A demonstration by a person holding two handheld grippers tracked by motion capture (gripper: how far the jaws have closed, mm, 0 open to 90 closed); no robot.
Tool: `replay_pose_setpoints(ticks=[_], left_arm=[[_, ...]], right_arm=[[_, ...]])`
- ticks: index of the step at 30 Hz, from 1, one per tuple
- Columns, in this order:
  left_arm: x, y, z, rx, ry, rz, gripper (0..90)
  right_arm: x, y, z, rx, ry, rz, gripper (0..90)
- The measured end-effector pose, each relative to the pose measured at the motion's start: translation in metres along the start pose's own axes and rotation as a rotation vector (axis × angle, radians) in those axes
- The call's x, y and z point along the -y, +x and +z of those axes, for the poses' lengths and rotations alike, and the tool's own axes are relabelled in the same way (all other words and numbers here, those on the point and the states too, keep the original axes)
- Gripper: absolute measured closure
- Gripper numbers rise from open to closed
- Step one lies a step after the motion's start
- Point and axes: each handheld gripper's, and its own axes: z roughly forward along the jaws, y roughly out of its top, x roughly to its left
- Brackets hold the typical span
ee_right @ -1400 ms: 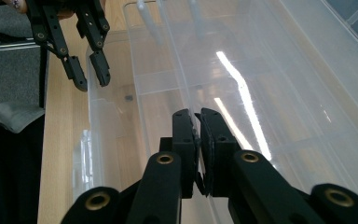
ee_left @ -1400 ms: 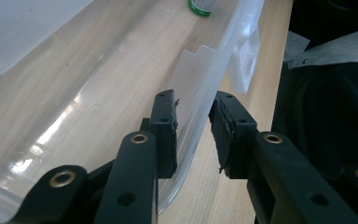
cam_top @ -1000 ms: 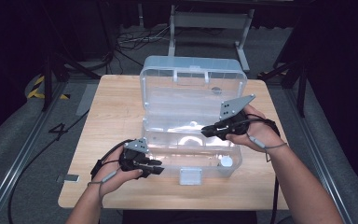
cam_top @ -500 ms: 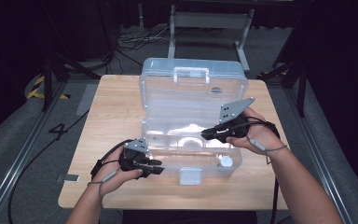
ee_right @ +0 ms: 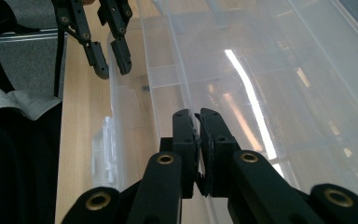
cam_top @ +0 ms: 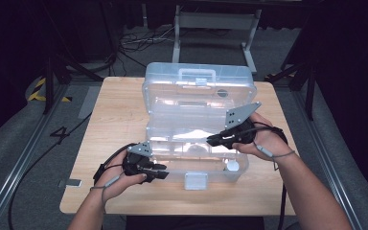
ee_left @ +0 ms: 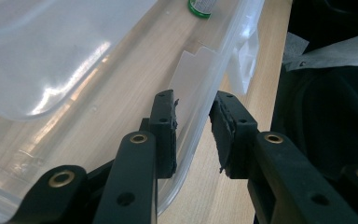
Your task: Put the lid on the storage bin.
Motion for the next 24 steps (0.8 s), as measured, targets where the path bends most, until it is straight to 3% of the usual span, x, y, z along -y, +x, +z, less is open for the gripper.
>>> replay_pose_setpoints(ticks=[18,24], left_arm=[[-0.0031,-0.0012,-0.0001,0.001,0.009,-0.004,68.2],[-0.0090,-0.0049,-0.0081,0.003,-0.010,0.005,67.6]], right_arm=[[0.0019,0.0029,0.0012,-0.002,0.001,0.000,86.2],[0.0023,0.0030,0.0013,0.000,-0.004,0.003,86.3]])
